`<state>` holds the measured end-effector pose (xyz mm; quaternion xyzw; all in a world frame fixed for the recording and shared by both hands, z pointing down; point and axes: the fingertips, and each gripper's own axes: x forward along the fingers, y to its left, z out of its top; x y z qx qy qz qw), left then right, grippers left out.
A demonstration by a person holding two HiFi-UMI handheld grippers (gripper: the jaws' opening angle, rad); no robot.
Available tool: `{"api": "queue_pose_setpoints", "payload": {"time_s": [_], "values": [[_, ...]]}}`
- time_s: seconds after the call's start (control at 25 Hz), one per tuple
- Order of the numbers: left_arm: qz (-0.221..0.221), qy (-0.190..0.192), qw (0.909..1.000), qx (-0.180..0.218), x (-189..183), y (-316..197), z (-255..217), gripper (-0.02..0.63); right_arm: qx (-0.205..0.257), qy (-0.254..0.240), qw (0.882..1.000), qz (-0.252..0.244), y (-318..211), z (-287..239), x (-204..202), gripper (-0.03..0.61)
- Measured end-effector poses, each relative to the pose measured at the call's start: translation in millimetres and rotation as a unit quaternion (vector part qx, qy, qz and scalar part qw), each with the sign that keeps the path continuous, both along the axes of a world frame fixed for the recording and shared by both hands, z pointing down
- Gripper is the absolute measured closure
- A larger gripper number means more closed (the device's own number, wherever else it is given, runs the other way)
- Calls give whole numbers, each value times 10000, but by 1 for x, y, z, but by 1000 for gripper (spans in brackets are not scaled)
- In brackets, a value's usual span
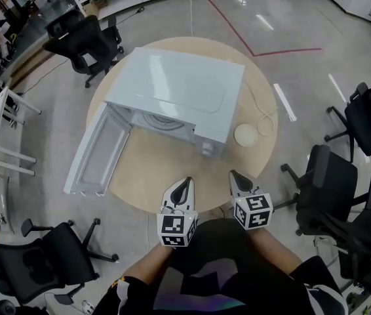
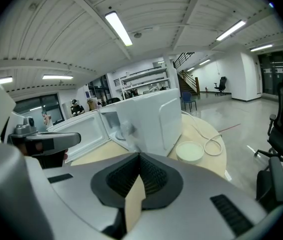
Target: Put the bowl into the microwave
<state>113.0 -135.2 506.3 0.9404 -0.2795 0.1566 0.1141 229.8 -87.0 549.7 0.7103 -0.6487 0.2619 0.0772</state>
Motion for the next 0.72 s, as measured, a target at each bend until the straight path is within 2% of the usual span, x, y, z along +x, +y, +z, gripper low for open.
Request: {"api": "queue_pose_setpoints", "payload": {"time_s": [0.44, 0.72], "values": [[483, -360, 9981, 143, 76, -2, 28, 568, -140, -211, 9984, 508, -6, 32, 90, 563], [656, -730, 9951, 122, 103, 1, 54, 568, -318, -554, 9953, 730, -8, 63, 138, 563]]}}
